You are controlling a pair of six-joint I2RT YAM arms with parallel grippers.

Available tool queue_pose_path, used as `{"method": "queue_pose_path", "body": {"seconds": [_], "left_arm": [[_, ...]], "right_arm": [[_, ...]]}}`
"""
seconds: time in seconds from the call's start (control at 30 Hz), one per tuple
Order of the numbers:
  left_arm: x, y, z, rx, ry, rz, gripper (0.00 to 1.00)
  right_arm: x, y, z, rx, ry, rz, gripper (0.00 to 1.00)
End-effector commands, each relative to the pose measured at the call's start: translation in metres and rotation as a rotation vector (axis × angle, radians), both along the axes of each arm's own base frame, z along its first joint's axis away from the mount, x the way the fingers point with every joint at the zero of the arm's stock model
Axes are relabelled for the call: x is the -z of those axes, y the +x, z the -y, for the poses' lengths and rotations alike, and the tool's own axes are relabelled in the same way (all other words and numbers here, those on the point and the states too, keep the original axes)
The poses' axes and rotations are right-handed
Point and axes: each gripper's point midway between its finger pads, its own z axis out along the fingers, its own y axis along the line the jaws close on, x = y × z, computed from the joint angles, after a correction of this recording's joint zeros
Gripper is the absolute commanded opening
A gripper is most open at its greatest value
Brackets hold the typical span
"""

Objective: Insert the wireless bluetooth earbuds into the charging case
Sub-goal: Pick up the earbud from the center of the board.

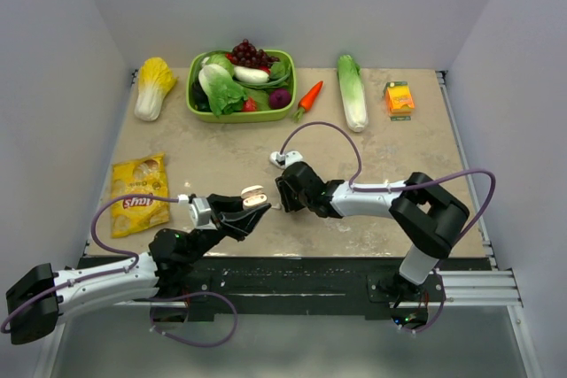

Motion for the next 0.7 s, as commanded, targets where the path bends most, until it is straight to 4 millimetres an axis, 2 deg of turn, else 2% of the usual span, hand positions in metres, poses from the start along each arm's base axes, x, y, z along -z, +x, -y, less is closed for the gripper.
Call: {"method": "queue_pose_path", "body": {"seconds": [0.0, 0.67], "left_arm": [[0.074, -0.008, -0.01, 0.011, 0.106, -0.059, 0.0], [0.072, -0.01, -0.012, 0.016, 0.091, -0.052, 0.0]], "right_arm": [[0.011, -0.01, 0.025, 0.018, -0.12, -0.016, 0.41], [0.013, -0.023, 0.014, 0.005, -0.137, -0.03, 0.39]]}}
